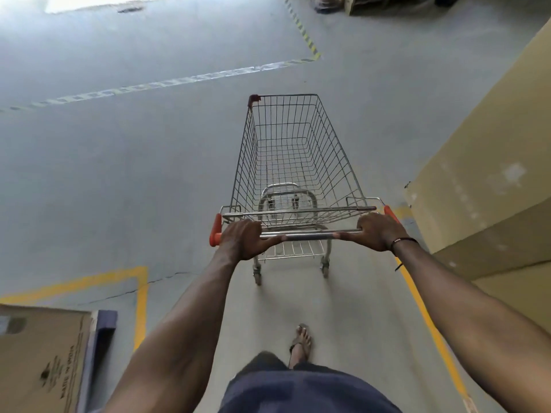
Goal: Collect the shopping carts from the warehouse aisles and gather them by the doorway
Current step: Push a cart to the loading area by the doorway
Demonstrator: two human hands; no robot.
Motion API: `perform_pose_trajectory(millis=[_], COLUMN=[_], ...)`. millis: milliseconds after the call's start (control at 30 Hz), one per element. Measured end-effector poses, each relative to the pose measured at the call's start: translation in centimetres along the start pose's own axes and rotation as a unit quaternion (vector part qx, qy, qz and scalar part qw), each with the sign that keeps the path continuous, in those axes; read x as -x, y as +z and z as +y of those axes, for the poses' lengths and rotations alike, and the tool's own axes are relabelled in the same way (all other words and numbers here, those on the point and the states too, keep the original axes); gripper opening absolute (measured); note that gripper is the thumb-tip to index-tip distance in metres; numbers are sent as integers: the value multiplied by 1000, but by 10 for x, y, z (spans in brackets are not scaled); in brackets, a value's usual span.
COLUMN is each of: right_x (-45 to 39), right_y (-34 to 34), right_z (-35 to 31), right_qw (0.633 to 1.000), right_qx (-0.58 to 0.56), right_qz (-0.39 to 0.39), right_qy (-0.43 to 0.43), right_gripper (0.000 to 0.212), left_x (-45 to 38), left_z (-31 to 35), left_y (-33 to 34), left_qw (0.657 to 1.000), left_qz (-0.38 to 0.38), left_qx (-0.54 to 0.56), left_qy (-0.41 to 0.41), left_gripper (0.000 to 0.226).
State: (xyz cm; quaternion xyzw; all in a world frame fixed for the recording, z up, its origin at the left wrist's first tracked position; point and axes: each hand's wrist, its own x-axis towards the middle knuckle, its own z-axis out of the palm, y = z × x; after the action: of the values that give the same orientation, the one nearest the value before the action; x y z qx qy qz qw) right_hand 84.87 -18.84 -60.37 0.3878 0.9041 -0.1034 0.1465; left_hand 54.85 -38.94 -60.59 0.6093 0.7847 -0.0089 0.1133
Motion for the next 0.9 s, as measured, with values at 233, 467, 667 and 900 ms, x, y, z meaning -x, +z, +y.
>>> perform_pose_trajectory(millis=[233,467,667,900], right_x=[-156,-324,-459,-608], right_y=[-62,-122,-175,-228], right_z=[9,14,23,40], right_qw=[1000,1000,1000,999], right_qx=[12,1,15,31], right_qz=[-17,2,6,4], right_qy=[16,16,-2,-9], right_gripper=[102,99,92,99], left_x=[-154,-311,-434,-571], left_z=[-72,-151,-204,-257], left_y=[-37,-74,-111,-151], left_qw=[1000,999,1000,1000], left_qz=[9,31,14,2], left_qx=[3,-17,-26,-27], left_qy=[7,4,1,-6], left_gripper=[97,104,94,97])
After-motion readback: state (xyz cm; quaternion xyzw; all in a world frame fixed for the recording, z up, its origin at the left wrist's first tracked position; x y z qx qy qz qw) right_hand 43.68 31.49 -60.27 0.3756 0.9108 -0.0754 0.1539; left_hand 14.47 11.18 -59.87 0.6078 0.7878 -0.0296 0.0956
